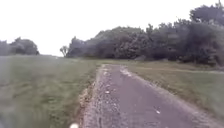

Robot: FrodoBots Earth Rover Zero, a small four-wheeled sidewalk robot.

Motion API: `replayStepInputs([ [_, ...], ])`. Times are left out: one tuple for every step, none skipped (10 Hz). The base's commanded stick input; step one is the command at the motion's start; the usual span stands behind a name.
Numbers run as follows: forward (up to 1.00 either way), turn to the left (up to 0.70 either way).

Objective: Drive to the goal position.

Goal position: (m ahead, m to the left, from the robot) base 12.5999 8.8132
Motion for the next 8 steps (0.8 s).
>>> replayStepInputs([
  [0.70,0.00],
  [0.70,0.00],
  [0.70,0.00],
  [0.70,0.00],
  [0.70,0.00],
  [0.70,0.00],
  [0.70,0.00],
  [0.70,0.00],
])
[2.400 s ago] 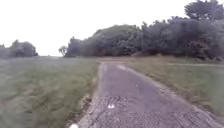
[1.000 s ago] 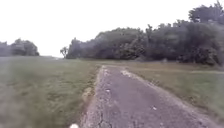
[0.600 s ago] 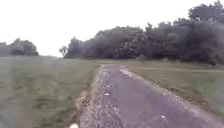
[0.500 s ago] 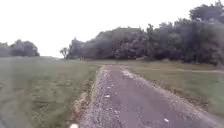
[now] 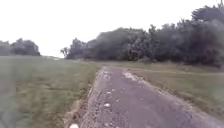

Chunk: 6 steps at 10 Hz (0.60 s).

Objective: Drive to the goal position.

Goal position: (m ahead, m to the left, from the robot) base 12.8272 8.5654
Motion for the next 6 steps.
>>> replayStepInputs([
  [0.70,0.00],
  [0.70,0.00],
  [0.70,0.00],
  [0.70,0.00],
  [0.70,0.00],
  [0.70,0.00],
])
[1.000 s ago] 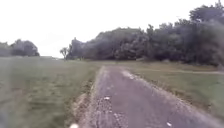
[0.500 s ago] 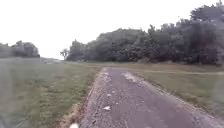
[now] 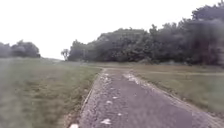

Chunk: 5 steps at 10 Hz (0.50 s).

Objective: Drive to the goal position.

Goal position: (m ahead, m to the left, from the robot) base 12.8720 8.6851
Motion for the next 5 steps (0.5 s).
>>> replayStepInputs([
  [0.70,0.00],
  [0.70,0.00],
  [0.70,0.00],
  [0.70,0.00],
  [0.70,0.00],
])
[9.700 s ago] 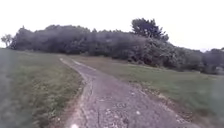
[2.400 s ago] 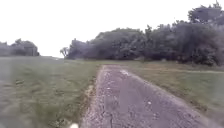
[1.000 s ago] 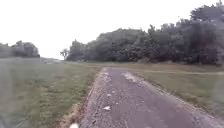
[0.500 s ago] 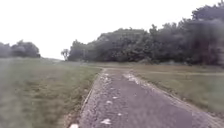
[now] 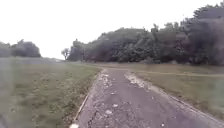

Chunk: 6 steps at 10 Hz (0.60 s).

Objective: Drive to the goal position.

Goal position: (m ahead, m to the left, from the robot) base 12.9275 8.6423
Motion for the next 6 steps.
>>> replayStepInputs([
  [0.70,0.00],
  [0.70,0.00],
  [0.70,0.00],
  [0.70,0.00],
  [0.70,0.00],
  [0.70,0.00],
])
